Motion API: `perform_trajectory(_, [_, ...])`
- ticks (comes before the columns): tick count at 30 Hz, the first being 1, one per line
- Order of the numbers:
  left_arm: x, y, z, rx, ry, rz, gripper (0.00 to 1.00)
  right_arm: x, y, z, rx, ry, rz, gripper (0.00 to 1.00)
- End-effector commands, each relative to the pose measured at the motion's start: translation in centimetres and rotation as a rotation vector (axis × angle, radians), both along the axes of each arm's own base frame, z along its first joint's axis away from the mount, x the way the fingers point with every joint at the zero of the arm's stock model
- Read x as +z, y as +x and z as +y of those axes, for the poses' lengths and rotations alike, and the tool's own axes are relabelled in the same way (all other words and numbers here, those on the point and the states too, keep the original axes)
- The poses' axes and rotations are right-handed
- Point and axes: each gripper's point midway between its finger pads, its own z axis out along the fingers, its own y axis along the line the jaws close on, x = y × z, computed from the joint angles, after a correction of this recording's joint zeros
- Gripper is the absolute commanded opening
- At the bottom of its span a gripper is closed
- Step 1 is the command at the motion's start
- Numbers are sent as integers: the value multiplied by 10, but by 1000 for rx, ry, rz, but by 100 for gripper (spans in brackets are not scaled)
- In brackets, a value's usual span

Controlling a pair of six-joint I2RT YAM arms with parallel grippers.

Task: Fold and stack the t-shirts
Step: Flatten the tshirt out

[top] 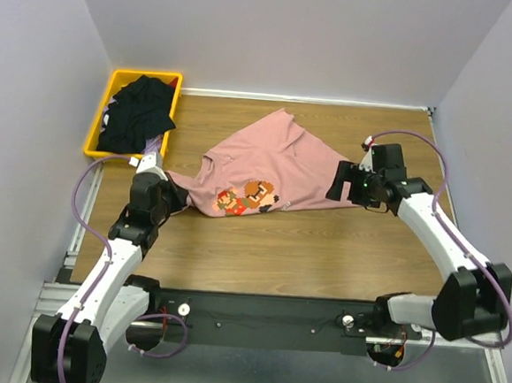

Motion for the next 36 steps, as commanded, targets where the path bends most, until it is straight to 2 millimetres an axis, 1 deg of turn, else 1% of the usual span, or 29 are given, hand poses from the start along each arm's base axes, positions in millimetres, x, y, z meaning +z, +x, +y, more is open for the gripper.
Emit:
perform_trajectory(1, [49, 20, 4, 28, 1, -143, 0, -24, 9, 13, 10, 49, 67, 98])
perform_trajectory(2, [54, 21, 5, 21, 14, -159, 0, -27, 13, 13, 2, 48, 73, 97])
perform_trajectory(3, [62, 23, 5, 18, 20, -174, 0, -32, 22, 14, -11, 44, 76, 96])
perform_trajectory(6, [69, 23, 6, 11, 37, -177, 0, -35, 40, 11, -47, 21, 65, 95])
perform_trajectory(7, [70, 22, 6, 11, 37, -177, 0, -27, 52, 15, -39, 28, 35, 95])
perform_trajectory(8, [69, 21, 5, 12, 30, -173, 0, -33, 58, 18, -24, 27, 48, 94])
perform_trajectory(9, [67, 17, 5, 10, 24, -165, 0, -23, 72, 22, -17, 41, 13, 93])
perform_trajectory(10, [63, 16, 5, 10, 20, -156, 0, -29, 74, 25, -6, 45, 21, 92])
perform_trajectory(11, [64, 13, 5, 12, 13, -162, 0, -23, 85, 29, 6, 58, -2, 91])
perform_trajectory(12, [61, 8, 4, 16, -1, -158, 0, -28, 95, 33, 12, 64, -5, 89])
perform_trajectory(13, [60, 6, 4, 19, -8, -157, 0, -25, 105, 35, 14, 68, -20, 87])
perform_trajectory(14, [55, 4, 4, 21, -16, -149, 0, -36, 112, 38, 16, 67, 2, 86])
perform_trajectory(15, [53, 2, 4, 20, -17, -149, 0, -40, 117, 41, 23, 71, 9, 86])
perform_trajectory(16, [52, 1, 4, 22, -26, -145, 0, -41, 124, 45, 33, 83, 4, 85])
perform_trajectory(17, [53, -1, 3, 17, -30, -152, 0, -40, 129, 53, 59, 115, 4, 83])
perform_trajectory(18, [50, -2, 1, 10, -34, -143, 0, -47, 139, 58, 66, 128, 14, 82])
perform_trajectory(20, [48, -3, 1, 9, -36, -137, 0, -44, 155, 70, 70, 185, -10, 82])
perform_trajectory(21, [49, -3, 1, 7, -36, -138, 0, -50, 165, 74, 62, 201, -9, 82])
perform_trajectory(22, [49, -3, 1, 5, -34, -139, 0, -49, 177, 79, 58, 226, -41, 82])
perform_trajectory(24, [47, -3, 0, 2, -35, -132, 0, -50, 191, 87, 35, 278, -50, 79])
perform_trajectory(25, [45, -2, 0, 0, -33, -127, 0, -58, 205, 92, 29, 299, -64, 78])
perform_trajectory(27, [42, -2, -1, -6, -33, -117, 0, -63, 217, 100, 12, 354, -59, 74])
perform_trajectory(28, [41, -2, -2, -7, -35, -115, 0, -63, 224, 105, 17, 375, -76, 73])
perform_trajectory(29, [39, -2, -2, -9, -33, -106, 0, -71, 233, 109, 13, 390, -68, 73])
perform_trajectory(30, [38, -2, -2, -7, -32, -106, 0, -69, 239, 114, 15, 420, -79, 72])
perform_trajectory(31, [38, -1, -2, -8, -30, -104, 0, -73, 249, 120, 21, 437, -90, 72])
perform_trajectory(33, [37, -1, -1, -7, -29, -101, 0, -75, 258, 126, 23, 465, -87, 72])
perform_trajectory(35, [36, -1, -1, -5, -30, -98, 0, -84, 264, 133, 27, 482, -76, 72])
perform_trajectory(36, [36, -1, -1, -5, -30, -98, 0, -91, 270, 137, 25, 492, -68, 69])
